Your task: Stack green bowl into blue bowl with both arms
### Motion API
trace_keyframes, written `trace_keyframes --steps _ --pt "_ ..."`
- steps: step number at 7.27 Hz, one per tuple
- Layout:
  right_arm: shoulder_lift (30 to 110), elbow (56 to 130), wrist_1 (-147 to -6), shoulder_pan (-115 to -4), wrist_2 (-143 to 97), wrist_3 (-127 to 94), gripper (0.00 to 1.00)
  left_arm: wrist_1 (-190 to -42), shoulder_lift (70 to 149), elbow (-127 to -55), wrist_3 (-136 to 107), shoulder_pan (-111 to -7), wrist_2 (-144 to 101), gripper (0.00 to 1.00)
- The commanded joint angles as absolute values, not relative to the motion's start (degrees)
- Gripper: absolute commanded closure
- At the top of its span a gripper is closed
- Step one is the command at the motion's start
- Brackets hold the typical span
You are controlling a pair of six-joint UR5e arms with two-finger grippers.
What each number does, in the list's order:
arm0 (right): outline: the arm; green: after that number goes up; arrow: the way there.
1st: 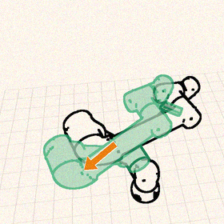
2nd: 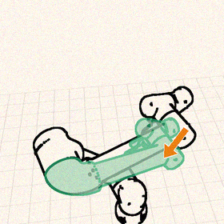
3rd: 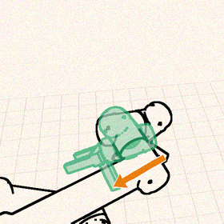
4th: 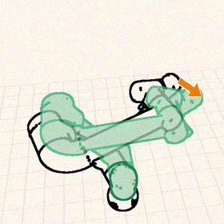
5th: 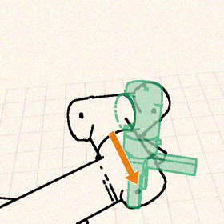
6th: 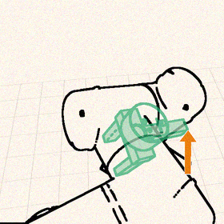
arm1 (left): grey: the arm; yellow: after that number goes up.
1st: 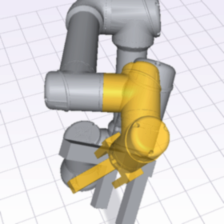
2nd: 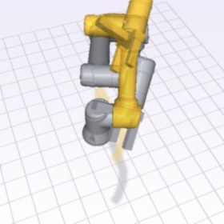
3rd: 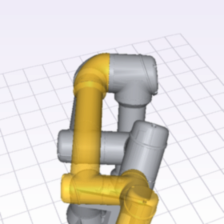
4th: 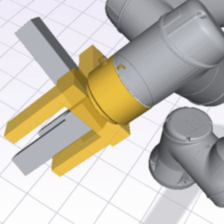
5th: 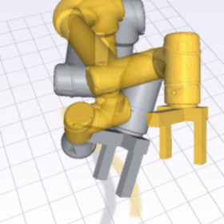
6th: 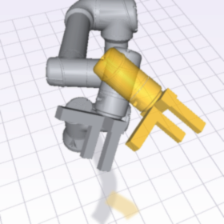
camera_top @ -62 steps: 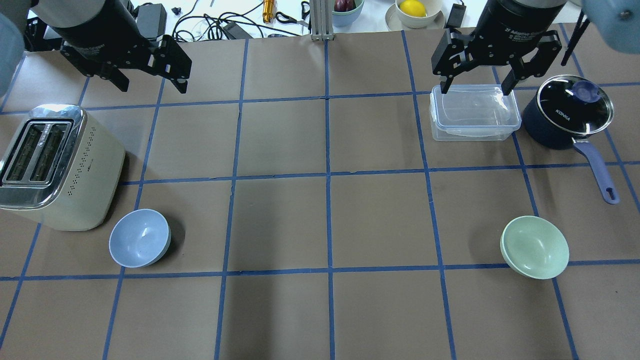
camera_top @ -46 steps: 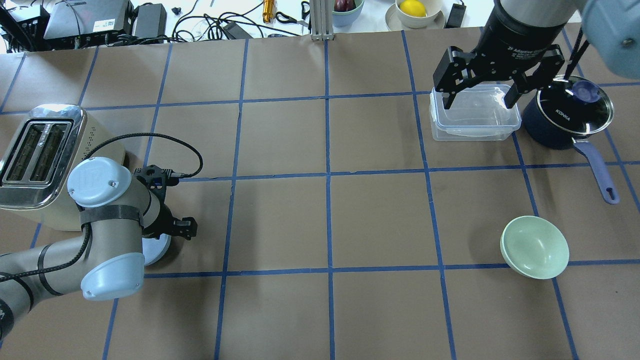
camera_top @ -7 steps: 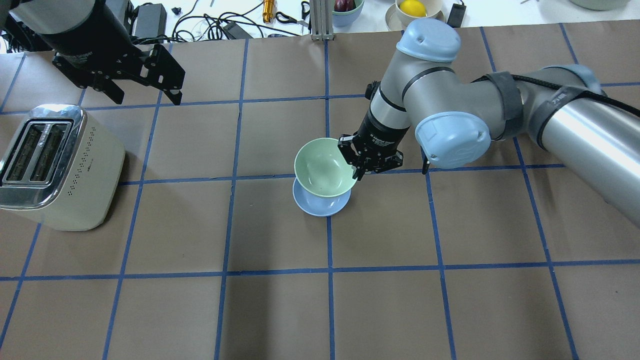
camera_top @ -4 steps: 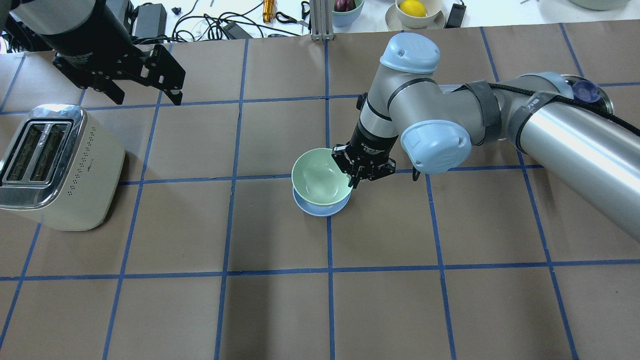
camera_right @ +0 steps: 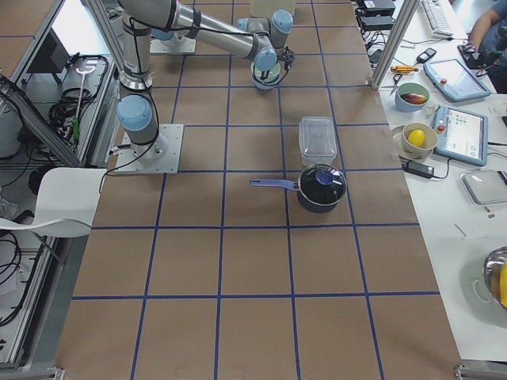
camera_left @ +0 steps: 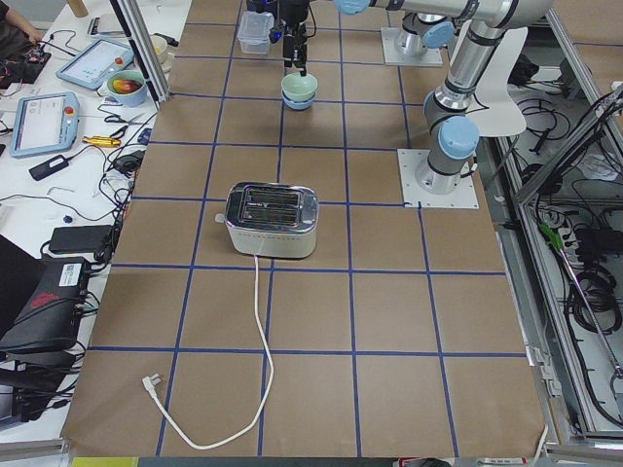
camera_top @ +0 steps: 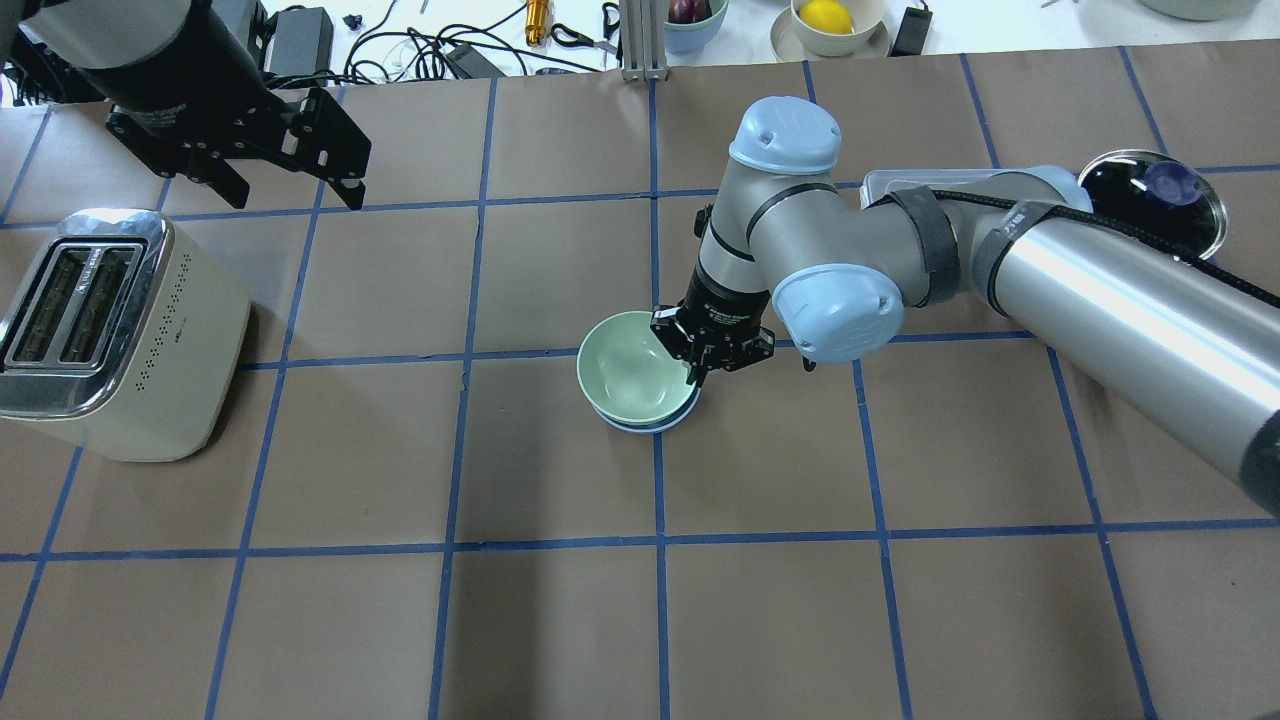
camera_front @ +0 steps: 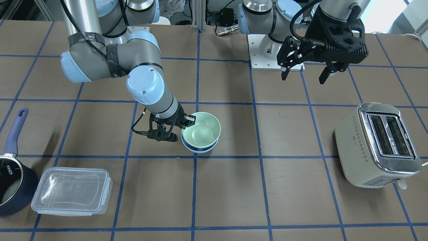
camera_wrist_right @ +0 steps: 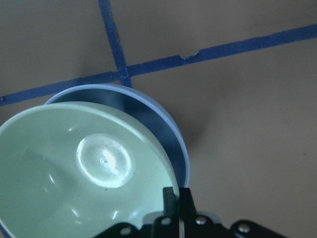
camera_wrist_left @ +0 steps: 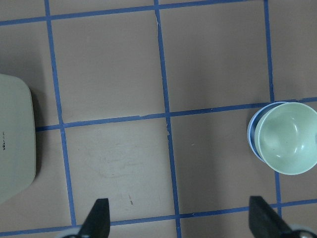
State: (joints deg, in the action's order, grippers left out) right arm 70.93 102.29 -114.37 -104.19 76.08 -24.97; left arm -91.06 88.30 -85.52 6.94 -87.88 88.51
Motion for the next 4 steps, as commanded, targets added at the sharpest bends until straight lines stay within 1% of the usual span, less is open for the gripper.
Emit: trace_keyframes --steps 1,2,3,4 --pt "71.28 101.61 -114.09 -104.06 77.68 -24.35 0.00 -91.05 88.50 -84.91 7.55 -87.45 88.51 0.00" --pt "72.15 100.73 -113.65 -103.19 78.04 -23.91 0.00 -91.05 88.33 -85.42 7.21 -87.63 88.51 0.00" --pt "74.33 97.94 -111.82 -102.40 81.27 -22.69 0.00 -91.05 88.33 -85.43 7.12 -87.71 88.51 0.00" --pt "76.62 93.12 -105.18 -101.44 82.26 -20.85 0.00 -91.05 88.33 -85.52 7.12 -87.71 88.59 0.00"
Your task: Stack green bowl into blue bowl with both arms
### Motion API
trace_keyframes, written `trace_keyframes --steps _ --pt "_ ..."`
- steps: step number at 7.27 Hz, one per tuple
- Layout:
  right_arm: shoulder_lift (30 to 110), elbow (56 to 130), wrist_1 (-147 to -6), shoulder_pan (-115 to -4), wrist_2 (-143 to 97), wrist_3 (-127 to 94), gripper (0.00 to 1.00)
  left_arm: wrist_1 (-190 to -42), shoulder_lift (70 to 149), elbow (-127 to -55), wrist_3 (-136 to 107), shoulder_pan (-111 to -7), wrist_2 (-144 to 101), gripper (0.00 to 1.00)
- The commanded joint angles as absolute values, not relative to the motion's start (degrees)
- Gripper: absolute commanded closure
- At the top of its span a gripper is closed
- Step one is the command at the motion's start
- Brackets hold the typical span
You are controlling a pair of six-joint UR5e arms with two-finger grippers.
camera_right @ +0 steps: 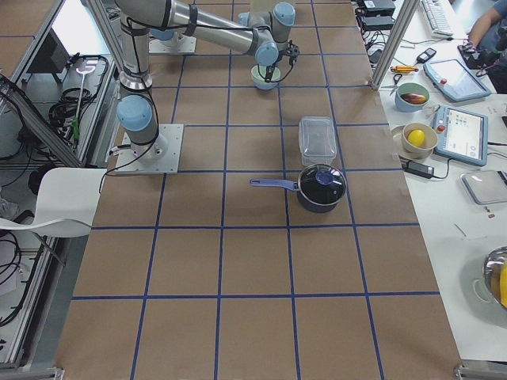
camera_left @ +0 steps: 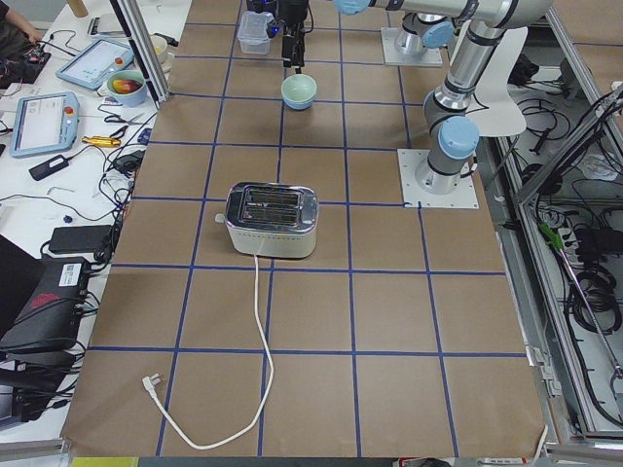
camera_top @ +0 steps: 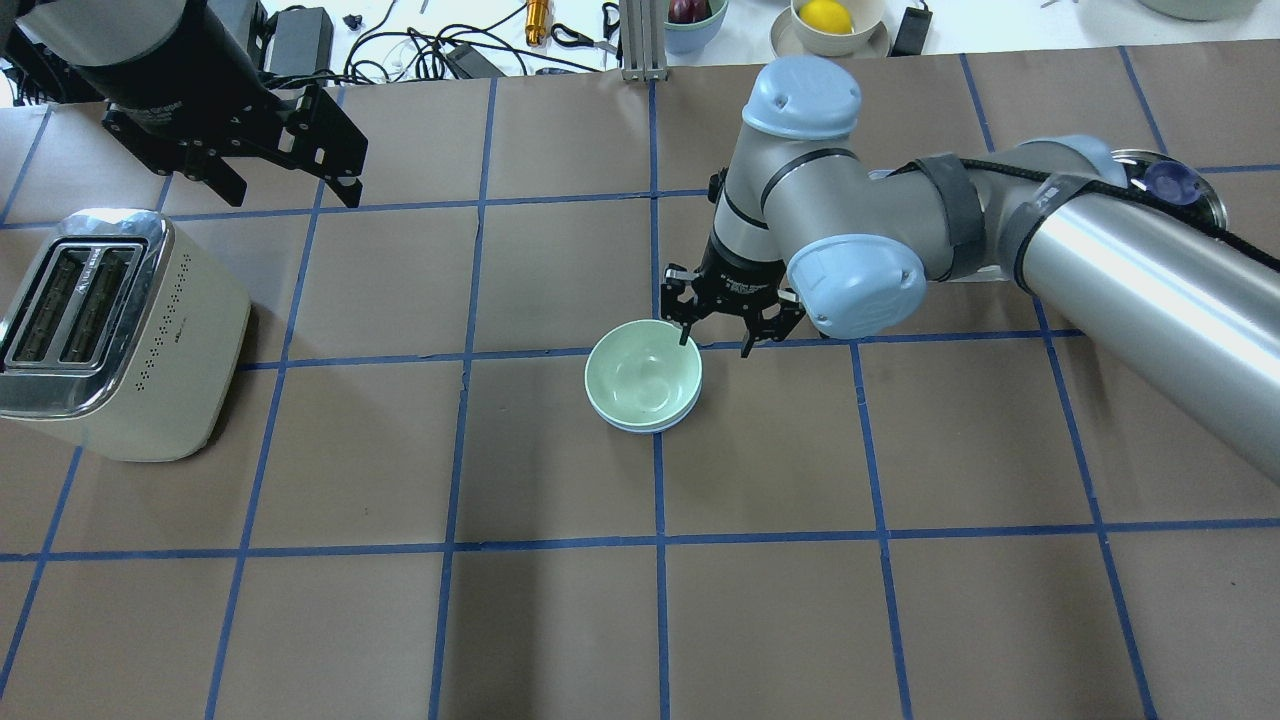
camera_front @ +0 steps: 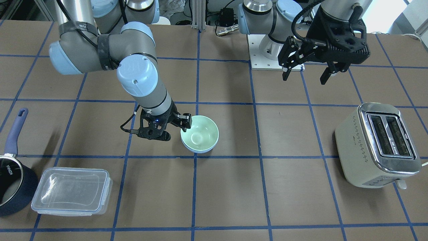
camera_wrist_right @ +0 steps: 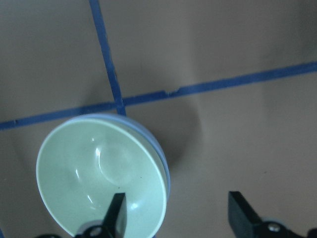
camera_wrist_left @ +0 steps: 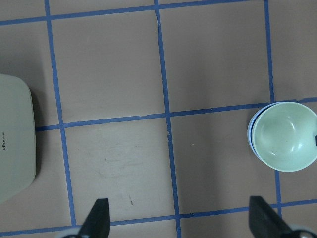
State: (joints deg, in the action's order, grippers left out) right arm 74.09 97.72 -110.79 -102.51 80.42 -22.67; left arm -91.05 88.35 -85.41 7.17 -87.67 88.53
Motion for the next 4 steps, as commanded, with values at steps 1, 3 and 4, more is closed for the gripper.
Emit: trace_keyframes --steps 1,3,4 --pt "78.64 88.12 -97.03 -100.29 83.22 -15.70 0.00 -91.05 88.33 -85.52 7.12 -87.71 88.51 0.00" --pt "83.12 81.23 -84.15 -95.30 83.58 -4.63 0.00 -90.97 88.42 -85.43 7.03 -87.71 88.51 0.00" --pt "86.62 81.47 -81.59 -92.23 83.67 4.83 0.00 -90.97 88.42 -85.43 7.03 -87.71 88.51 0.00"
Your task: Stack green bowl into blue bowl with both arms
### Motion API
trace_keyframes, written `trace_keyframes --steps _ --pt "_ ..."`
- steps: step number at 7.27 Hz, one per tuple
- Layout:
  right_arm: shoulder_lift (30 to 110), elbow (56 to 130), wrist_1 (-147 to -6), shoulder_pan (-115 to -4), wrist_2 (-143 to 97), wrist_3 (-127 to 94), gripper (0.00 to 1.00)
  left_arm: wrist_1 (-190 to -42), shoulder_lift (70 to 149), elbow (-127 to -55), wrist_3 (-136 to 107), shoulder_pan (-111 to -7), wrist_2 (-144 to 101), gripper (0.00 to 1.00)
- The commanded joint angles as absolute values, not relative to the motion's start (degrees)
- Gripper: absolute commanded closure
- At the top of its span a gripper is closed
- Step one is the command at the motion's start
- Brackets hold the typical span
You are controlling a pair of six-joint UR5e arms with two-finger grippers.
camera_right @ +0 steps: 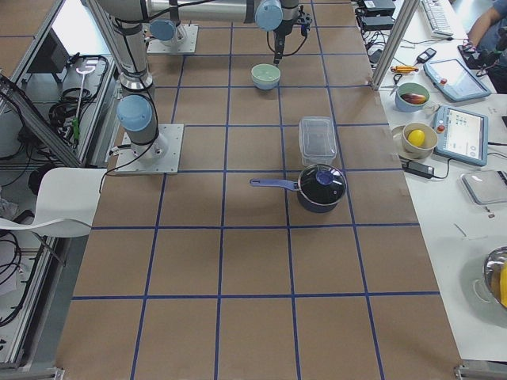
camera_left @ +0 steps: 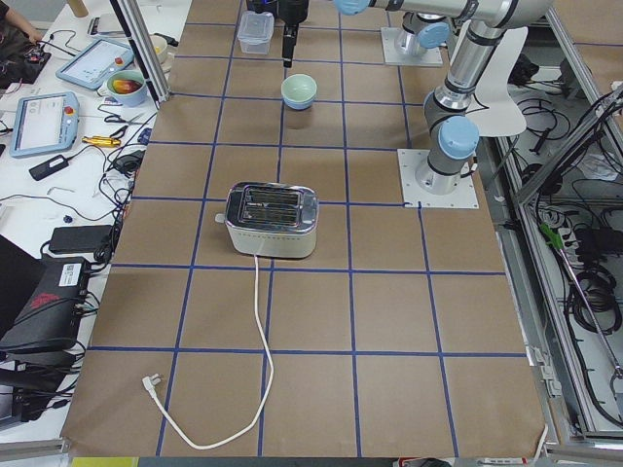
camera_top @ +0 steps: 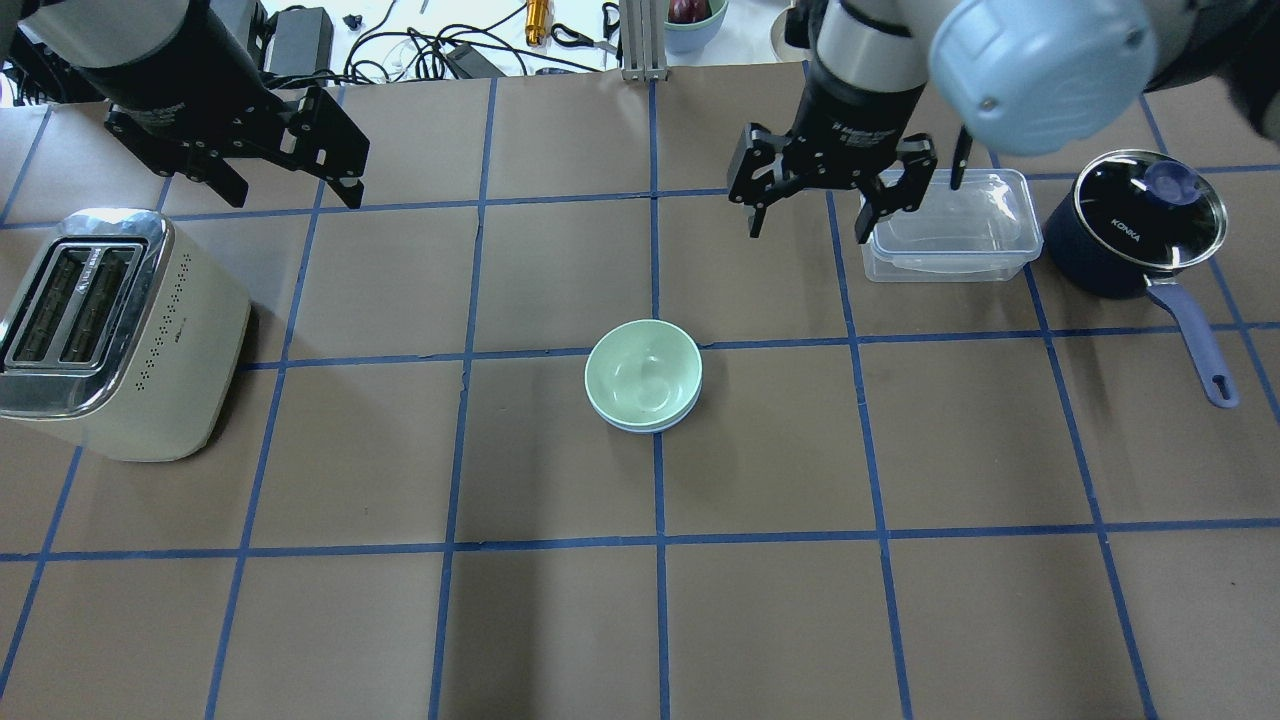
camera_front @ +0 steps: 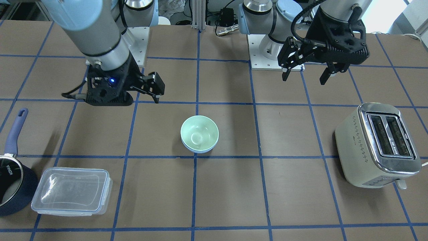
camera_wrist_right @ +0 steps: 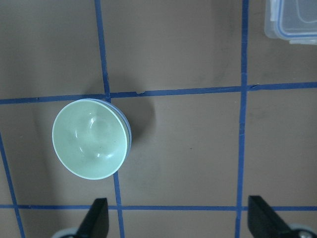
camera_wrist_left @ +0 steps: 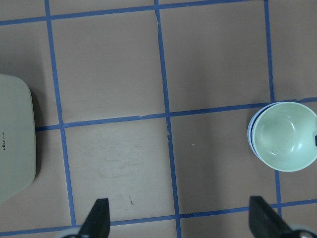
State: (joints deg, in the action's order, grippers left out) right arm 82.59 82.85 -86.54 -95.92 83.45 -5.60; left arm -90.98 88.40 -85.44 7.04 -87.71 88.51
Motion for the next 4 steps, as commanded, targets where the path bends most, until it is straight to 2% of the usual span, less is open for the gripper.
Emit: trace_keyframes --steps 1,4 --pt "89.01 81.56 -80.61 -88.46 83.76 10.14 0.00 -90.97 88.42 -85.52 7.03 -87.71 88.51 0.00" --pt "90.61 82.61 -80.42 -87.36 87.53 5.84 0.00 -91.05 88.42 -85.52 7.03 -87.80 88.51 0.00"
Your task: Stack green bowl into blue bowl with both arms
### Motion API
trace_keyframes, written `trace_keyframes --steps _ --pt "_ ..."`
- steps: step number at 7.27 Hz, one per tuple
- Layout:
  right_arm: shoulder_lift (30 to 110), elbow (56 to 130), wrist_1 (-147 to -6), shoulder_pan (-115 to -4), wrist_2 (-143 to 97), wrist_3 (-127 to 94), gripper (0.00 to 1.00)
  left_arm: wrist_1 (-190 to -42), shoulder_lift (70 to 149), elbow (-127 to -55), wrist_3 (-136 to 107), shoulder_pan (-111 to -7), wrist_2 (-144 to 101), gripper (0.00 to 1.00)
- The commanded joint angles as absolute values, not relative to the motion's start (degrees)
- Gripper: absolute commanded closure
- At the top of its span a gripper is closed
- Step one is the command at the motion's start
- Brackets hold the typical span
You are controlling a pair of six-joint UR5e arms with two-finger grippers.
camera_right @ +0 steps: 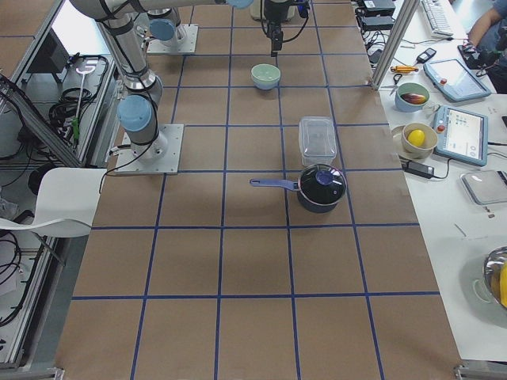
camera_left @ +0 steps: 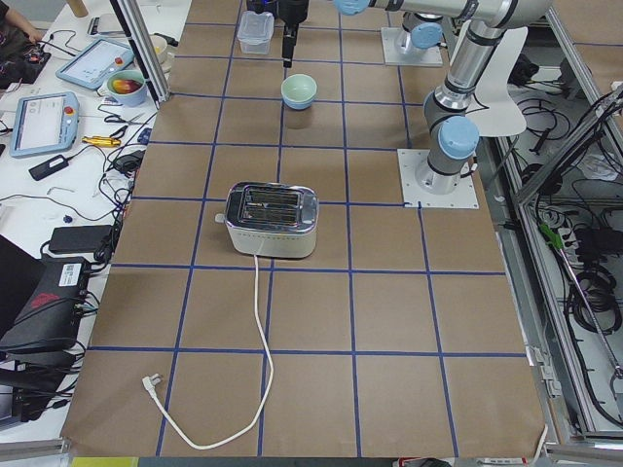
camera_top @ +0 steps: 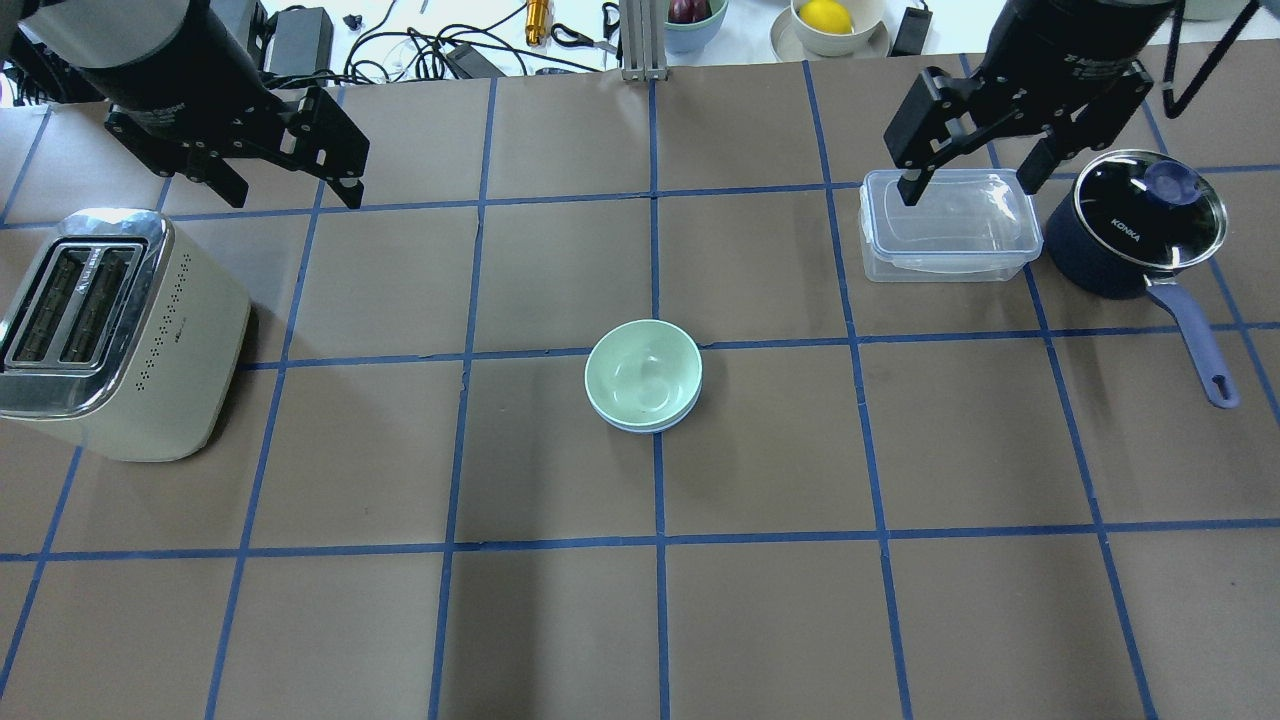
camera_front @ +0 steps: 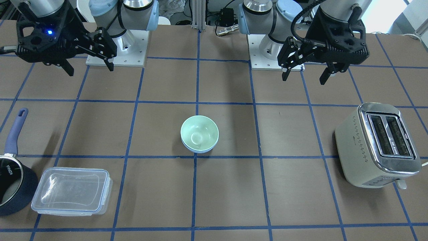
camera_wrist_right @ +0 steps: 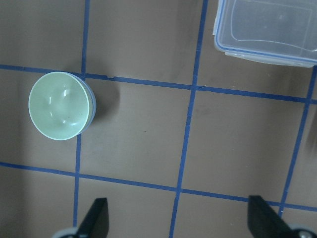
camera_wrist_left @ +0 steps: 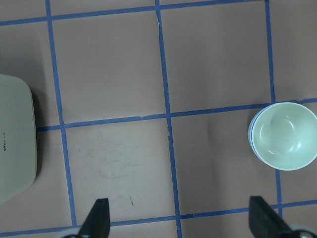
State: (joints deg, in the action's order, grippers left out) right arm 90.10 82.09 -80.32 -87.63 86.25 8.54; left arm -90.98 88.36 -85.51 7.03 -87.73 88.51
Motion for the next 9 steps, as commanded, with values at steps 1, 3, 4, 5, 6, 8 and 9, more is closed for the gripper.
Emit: trace_keyframes --steps 1,3,4,5,6,8,9 --pt "90.96 82.18 -80.25 -87.89 88.41 -0.29 0.00 -91.05 88.42 -85.52 7.03 -87.80 88.51 0.00" --pt "90.53 82.18 -80.51 -89.72 90.35 -1.76 0.00 -91.14 88.42 -85.52 6.94 -87.80 88.51 0.00" --pt "90.35 82.35 -80.94 -89.74 90.18 -1.06 0.00 -91.06 88.42 -85.52 7.03 -87.80 88.42 0.00" --pt "90.35 82.35 -80.95 -89.74 90.09 -0.97 0.00 -91.05 88.50 -85.52 6.94 -87.80 88.42 0.00" --pt "90.35 82.35 -81.03 -89.65 90.09 -0.97 0.00 -91.14 88.42 -85.52 6.94 -87.80 88.42 0.00" --pt "90.35 82.18 -81.04 -89.65 90.09 -0.88 0.00 -91.58 87.98 -85.69 6.94 -87.89 88.42 0.00" --pt "90.35 82.26 -81.21 -89.65 90.09 -0.88 0.00 -91.58 87.63 -85.95 6.94 -87.89 87.98 0.00"
